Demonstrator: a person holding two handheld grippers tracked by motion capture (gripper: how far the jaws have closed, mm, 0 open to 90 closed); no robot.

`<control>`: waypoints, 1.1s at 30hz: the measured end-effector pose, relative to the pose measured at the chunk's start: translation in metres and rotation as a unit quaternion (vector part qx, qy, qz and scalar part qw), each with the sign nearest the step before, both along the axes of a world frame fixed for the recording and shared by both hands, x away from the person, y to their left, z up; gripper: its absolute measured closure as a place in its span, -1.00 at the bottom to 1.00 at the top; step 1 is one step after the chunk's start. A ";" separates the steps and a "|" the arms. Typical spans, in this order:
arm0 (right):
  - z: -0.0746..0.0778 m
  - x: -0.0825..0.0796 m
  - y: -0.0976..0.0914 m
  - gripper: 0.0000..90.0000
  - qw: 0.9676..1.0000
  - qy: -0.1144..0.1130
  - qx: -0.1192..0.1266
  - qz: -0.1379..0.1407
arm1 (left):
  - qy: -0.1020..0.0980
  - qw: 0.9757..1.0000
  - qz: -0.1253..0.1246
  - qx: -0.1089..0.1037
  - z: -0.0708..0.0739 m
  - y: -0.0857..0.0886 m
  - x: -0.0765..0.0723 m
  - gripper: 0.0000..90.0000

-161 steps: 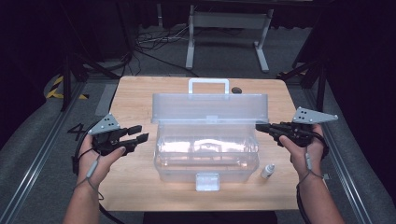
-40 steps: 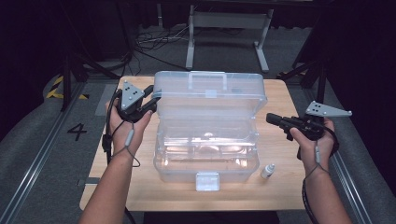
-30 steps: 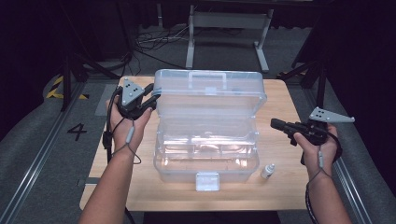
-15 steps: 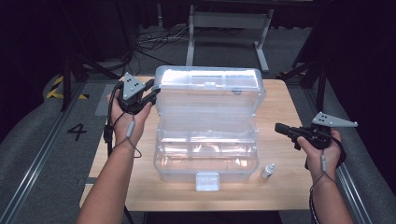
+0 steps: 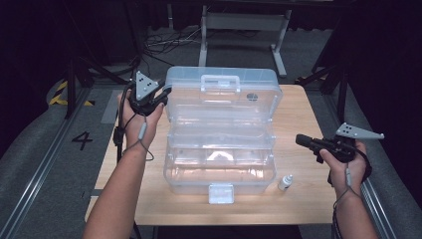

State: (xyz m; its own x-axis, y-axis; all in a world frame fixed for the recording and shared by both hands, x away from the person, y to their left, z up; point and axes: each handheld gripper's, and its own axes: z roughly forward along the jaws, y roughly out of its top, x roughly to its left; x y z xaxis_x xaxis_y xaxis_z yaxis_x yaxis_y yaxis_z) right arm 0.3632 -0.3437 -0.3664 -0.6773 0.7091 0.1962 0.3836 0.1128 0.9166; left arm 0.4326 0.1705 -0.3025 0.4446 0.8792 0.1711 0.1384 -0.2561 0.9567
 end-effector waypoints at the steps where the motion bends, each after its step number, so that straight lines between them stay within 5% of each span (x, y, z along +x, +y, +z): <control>1: -0.001 0.000 0.000 0.94 1.000 0.002 0.001 0.000 | -0.001 1.000 -0.001 -0.005 -0.001 0.000 0.001 0.62; 13: -0.008 0.001 -0.006 0.91 1.000 0.016 0.000 -0.010 | 0.001 0.999 -0.022 -0.042 -0.007 0.007 0.017 0.61; 33: -0.019 -0.004 -0.016 0.87 0.999 0.035 -0.005 -0.027 | 0.005 0.998 -0.034 -0.060 -0.014 0.011 0.054 0.62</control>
State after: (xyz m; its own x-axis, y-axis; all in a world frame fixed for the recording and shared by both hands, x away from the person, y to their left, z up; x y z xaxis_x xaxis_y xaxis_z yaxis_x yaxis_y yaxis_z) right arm 0.3589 -0.3595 -0.3850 -0.6226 0.7468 0.2339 0.4520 0.0992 0.8865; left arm 0.4862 0.1816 -0.3167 0.5057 0.8605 0.0615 0.1334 -0.1485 0.9799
